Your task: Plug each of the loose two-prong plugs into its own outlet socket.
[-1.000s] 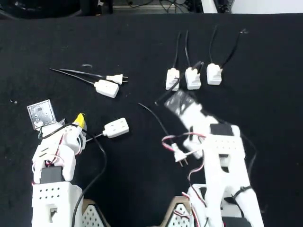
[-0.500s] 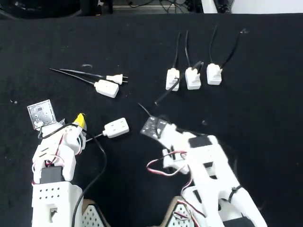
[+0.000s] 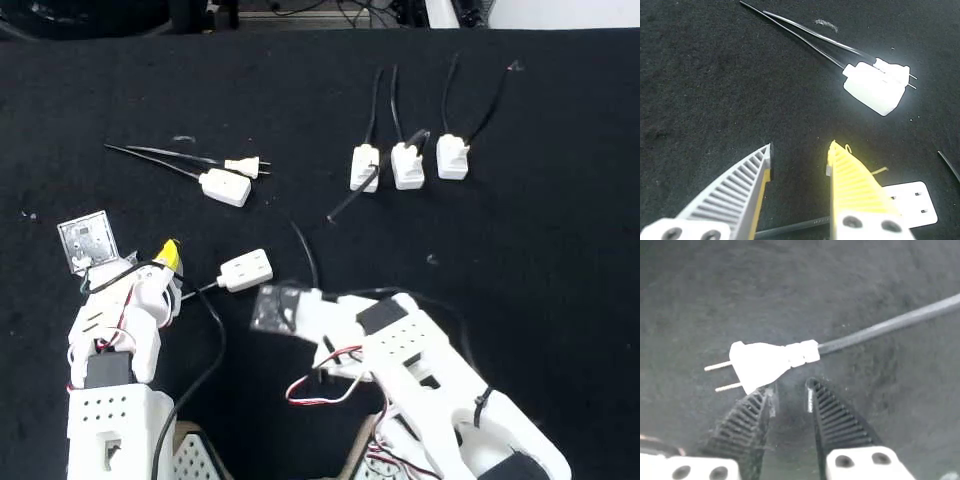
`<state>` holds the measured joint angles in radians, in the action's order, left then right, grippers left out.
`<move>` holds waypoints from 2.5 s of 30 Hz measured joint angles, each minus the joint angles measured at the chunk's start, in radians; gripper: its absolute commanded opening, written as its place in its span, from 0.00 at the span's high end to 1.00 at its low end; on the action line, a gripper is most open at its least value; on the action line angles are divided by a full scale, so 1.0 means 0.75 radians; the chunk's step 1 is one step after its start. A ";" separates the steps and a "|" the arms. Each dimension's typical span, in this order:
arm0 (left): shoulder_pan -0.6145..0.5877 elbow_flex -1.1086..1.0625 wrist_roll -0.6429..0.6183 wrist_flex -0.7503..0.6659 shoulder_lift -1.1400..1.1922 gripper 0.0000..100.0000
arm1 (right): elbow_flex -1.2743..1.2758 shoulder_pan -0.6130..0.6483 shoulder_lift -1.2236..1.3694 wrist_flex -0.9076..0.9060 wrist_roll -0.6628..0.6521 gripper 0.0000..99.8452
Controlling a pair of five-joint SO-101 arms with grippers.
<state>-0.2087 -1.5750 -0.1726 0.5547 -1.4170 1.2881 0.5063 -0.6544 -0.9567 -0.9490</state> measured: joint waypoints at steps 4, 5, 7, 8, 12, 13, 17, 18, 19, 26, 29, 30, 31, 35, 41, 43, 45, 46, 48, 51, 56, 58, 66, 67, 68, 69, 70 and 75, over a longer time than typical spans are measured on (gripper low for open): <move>0.000 0.000 0.000 0.000 0.000 0.81 | 0.000 -0.008 0.000 0.000 -0.248 0.91; 0.000 0.000 0.000 0.000 0.000 0.81 | 0.000 -0.018 0.000 0.000 -0.301 0.91; 0.000 0.000 0.000 0.000 0.000 0.81 | 0.000 -0.025 0.000 0.000 -0.399 0.91; 0.000 0.000 0.000 0.000 0.000 0.81 | 0.000 -0.029 0.000 0.000 -0.444 0.91; -0.035 0.000 0.000 0.000 0.000 0.81 | -0.004 -0.035 0.000 0.000 -0.522 0.91; -0.061 0.000 0.000 0.000 0.000 0.81 | -0.008 -0.035 0.000 0.000 -0.528 0.91; -0.184 0.000 -0.029 0.000 0.000 0.81 | -0.053 -0.035 0.000 -0.002 -0.528 0.91; -0.215 0.000 -0.059 0.000 0.000 0.81 | -0.065 -0.035 0.000 -0.002 -0.532 0.91; -0.241 0.000 -0.086 0.000 0.000 0.81 | -0.076 -0.035 0.000 -0.002 -0.534 0.91; -0.293 0.000 -0.139 0.000 0.000 0.81 | -0.076 -0.035 0.000 -0.002 -0.536 0.91; -0.293 0.000 -0.143 0.000 0.000 0.81 | -0.043 -0.033 0.000 -0.033 -0.536 0.91; -0.293 0.000 -0.143 0.000 0.000 0.81 | -0.043 -0.016 0.000 -0.035 -0.532 0.91; -0.293 0.000 -0.143 0.000 0.000 0.81 | -0.041 0.004 0.000 -0.035 -0.499 0.91; -0.293 0.000 -0.143 0.000 0.000 0.81 | -0.041 0.090 -0.016 -0.020 -0.258 0.91; -0.295 0.000 -0.143 0.000 0.000 0.81 | -0.041 0.313 -0.127 0.010 0.072 0.91; -0.305 0.000 -0.143 0.000 0.000 0.81 | -0.041 0.362 -0.178 0.037 0.143 0.91; -0.305 0.000 -0.143 0.000 0.000 0.81 | -0.041 0.374 -0.227 0.053 0.174 0.91; -0.303 0.000 -0.143 0.000 0.000 0.81 | -0.041 0.374 -0.248 0.053 0.178 0.91; -0.303 0.000 -0.143 0.000 0.000 0.81 | -0.041 0.378 -0.278 0.039 0.180 0.91; -0.303 0.000 -0.143 0.000 0.000 0.81 | -0.041 0.378 -0.295 0.004 0.096 0.91; -0.303 0.000 -0.143 0.000 0.000 0.81 | -0.041 0.305 -0.299 0.160 0.170 0.91; -0.303 0.000 -0.143 0.000 0.000 0.81 | -0.041 0.264 -0.299 0.288 0.327 0.91; -0.303 0.000 -0.143 0.000 0.000 0.81 | -0.041 0.241 0.018 0.591 0.571 0.91; -0.303 0.000 -0.143 0.000 0.000 0.81 | -0.047 0.239 0.088 0.610 0.577 0.91; -0.303 0.000 -0.143 0.000 0.000 0.81 | -0.070 0.237 0.162 0.616 0.577 0.91; -0.303 0.000 -0.143 0.000 0.000 0.81 | -0.096 0.239 0.227 0.618 0.577 0.91; -0.303 0.000 -0.143 0.000 0.000 0.81 | -0.127 0.235 0.288 0.622 0.577 0.91; -0.303 0.000 -0.143 0.000 0.000 0.81 | -0.225 0.121 0.440 0.587 0.577 0.91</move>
<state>-0.4358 -1.5750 -0.2800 0.5547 -1.4170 1.1193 0.5969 -0.3245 -0.5163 -0.5163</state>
